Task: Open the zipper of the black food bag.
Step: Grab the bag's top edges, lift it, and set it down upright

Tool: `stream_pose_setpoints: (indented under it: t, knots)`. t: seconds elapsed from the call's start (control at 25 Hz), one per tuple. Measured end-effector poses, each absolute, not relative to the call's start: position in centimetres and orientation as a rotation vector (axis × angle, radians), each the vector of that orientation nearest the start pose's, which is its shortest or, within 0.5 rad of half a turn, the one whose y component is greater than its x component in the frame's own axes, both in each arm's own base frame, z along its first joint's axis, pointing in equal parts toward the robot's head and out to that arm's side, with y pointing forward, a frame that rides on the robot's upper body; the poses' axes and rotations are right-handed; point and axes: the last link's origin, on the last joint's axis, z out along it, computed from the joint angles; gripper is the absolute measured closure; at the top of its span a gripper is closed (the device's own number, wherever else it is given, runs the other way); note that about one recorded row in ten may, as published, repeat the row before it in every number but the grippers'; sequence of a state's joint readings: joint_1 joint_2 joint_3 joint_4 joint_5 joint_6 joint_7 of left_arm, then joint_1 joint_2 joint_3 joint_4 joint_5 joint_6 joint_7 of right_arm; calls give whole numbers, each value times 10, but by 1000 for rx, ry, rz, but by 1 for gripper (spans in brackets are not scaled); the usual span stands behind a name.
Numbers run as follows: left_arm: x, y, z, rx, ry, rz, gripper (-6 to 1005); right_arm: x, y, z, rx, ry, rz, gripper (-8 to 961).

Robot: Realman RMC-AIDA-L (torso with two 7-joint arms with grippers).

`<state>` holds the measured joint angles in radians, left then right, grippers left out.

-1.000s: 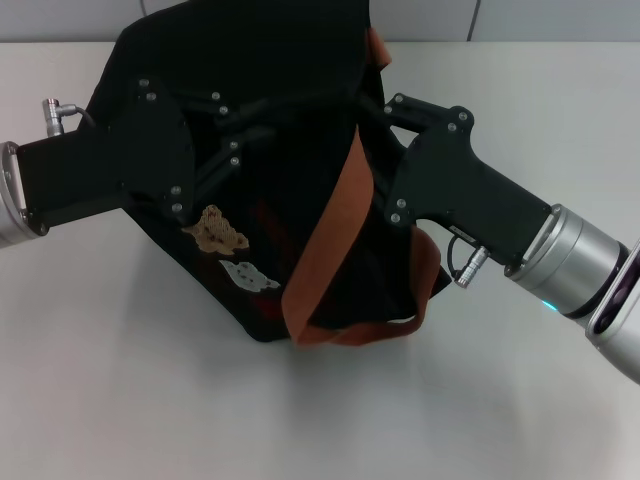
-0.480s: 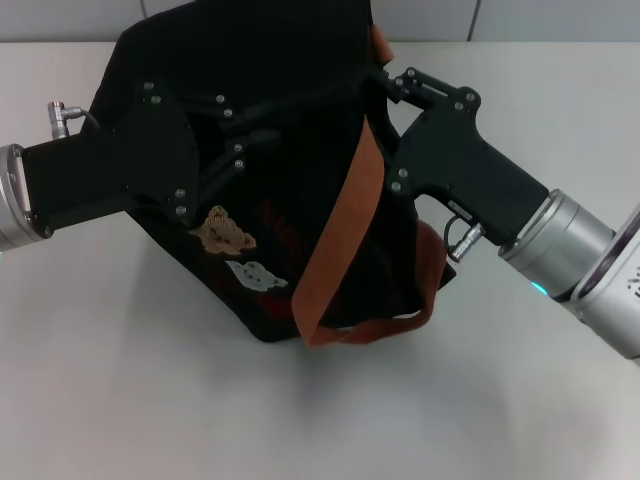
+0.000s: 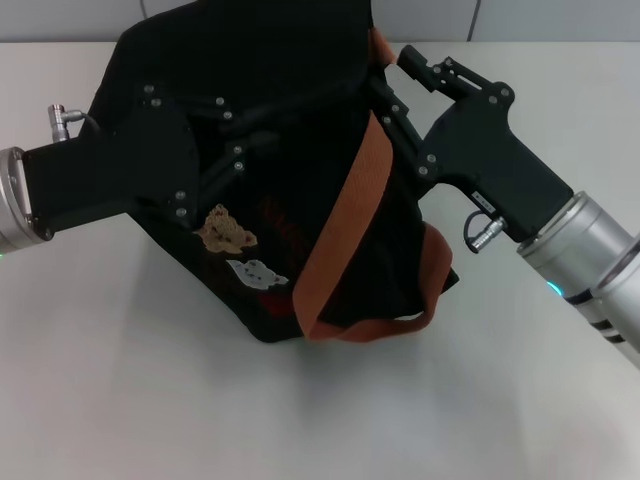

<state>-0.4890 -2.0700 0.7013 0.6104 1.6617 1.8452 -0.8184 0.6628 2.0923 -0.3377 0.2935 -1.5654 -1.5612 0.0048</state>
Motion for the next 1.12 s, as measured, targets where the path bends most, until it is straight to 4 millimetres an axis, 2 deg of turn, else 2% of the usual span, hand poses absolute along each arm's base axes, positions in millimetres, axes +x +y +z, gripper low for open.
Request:
stream_pose_setpoints:
  t: [0.24, 0.44, 0.88, 1.12]
  knots:
    - [-228, 306, 29, -2513, 215, -1117, 899, 207, 299, -75, -2017, 68, 1152, 585]
    - [-228, 306, 28, -2513, 214, -1110, 900, 212, 298, -60, -2041, 147, 1281, 592]
    - [-227, 307, 27, -2517, 216, -1110, 904, 219, 296, -62, -2109, 102, 1225, 607]
    - [-226, 307, 27, -2517, 219, -1112, 905, 217, 300, -68, -2230, 85, 1199, 615]
